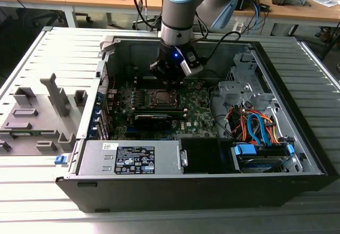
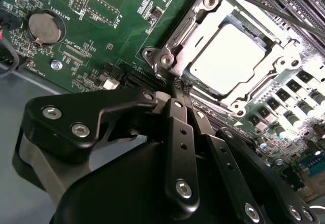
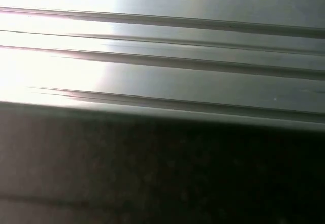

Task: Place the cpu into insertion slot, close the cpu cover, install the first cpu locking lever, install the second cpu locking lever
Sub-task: 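Install the first cpu locking lever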

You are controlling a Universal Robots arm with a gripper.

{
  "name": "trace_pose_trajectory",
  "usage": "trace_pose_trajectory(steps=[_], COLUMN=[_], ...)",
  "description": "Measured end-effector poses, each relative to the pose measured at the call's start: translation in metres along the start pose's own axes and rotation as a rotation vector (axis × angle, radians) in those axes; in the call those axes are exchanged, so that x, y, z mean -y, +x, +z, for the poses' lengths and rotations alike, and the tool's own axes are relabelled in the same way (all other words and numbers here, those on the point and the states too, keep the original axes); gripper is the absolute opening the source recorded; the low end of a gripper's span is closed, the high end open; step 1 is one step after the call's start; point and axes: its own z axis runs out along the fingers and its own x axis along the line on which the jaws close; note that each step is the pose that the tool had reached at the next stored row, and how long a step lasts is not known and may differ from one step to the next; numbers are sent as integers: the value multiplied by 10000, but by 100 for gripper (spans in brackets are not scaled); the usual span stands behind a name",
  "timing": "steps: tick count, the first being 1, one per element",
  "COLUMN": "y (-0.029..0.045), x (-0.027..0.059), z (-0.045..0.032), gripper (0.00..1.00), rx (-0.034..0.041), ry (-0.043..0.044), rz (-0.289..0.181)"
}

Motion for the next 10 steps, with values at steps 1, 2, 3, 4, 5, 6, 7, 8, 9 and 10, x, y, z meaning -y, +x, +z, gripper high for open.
trace_pose_trajectory(steps=[1, 2, 3, 4, 5, 6, 7, 8, 9, 10], y=[1, 1, 1, 1, 2, 2, 3, 5, 8, 10], x=[0, 0, 0, 0, 0, 6, 19, 46, 78, 110], z=[-7, -13, -19, -25, -31, -32, -33, -34, -35, -36], gripper=[11, 11, 11, 11, 11, 11, 11, 11, 11, 11], rx=[0, 0, -1, -1, -1, 1, 0, 4, 6, 9], ry=[-1, -3, -2, -2, -4, -7, -18, -45, -77, -106], rz=[0, 0, 0, 0, 0, -1, -1, -2, -3, -4])
